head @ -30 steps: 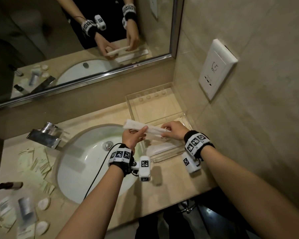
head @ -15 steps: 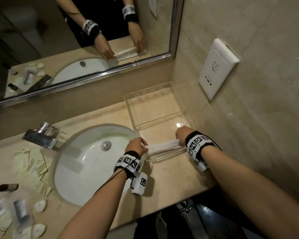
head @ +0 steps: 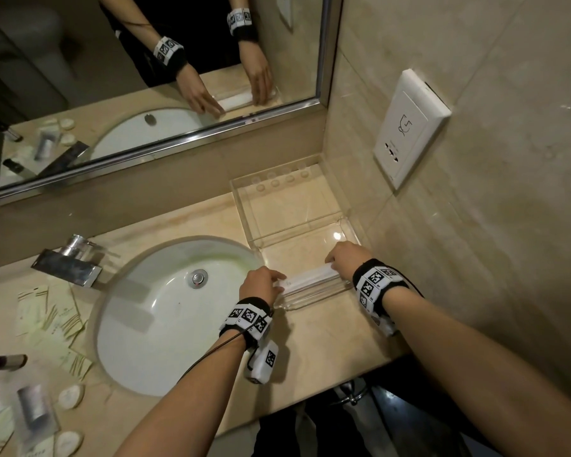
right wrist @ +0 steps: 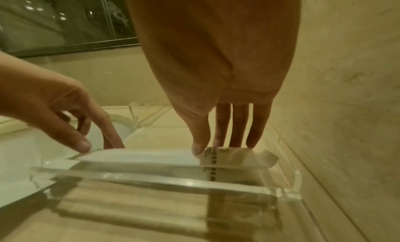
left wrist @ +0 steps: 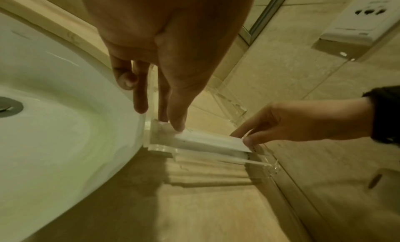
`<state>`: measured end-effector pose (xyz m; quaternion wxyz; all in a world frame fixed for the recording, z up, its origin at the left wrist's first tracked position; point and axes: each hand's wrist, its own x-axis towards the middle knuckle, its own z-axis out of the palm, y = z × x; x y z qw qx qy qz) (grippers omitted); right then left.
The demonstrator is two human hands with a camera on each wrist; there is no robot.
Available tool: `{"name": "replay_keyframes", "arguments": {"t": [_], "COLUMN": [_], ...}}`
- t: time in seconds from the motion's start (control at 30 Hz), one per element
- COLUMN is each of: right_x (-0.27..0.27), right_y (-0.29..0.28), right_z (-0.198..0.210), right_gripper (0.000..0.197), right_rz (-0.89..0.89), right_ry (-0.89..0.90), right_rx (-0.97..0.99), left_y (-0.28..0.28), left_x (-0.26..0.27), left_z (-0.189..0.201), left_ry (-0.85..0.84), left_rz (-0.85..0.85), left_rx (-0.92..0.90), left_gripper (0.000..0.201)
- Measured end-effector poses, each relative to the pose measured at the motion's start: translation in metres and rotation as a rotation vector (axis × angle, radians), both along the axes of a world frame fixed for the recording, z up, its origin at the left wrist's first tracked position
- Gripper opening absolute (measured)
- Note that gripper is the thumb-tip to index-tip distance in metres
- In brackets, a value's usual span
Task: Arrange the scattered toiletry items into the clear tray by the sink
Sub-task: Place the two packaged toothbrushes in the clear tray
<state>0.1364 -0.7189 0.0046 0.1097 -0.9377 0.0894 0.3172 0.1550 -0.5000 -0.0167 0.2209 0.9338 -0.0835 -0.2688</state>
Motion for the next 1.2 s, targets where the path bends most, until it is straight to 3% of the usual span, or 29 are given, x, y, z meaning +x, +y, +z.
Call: {"name": "replay_keyframes", "arguments": {"t": [0.33,0.57,0.73,0.9,1.2], "right_x": [-0.006,0.014,0.037,0.05,0.018], "right_y": [0.0,0.023,0.083,0.165,0.304], "right_z": [0.001,0.022,0.04,0.051,0.06], "right_gripper": [0.034,0.024,0.016,0.016,0.011], "right_rz": [0.006,-0.078,-0.112,0.022,0.252], "right_ry": [-0.066,-0.268,-0.414,-0.442,-0.298], "right_rx": [-0.004,0.152,0.436,0.653,0.833], "left_y": [0.002,0.023,0.065,0.133,0.252], "left_x": [0.001,0.008,0.001,-0.027,-0.11], "left_z": [0.003,0.019,0.042,0.067,0.097], "left_ry": [-0.003,-0.049,-0.08,-0.166,-0.243], "left_rz": [0.022,0.151,0.375,0.62,0.962], "left_rx": [-0.011,-0.145,-0.241,-0.237,-0.171], "left_gripper": [0.023,0.016,0.007,0.008,0.002]}}
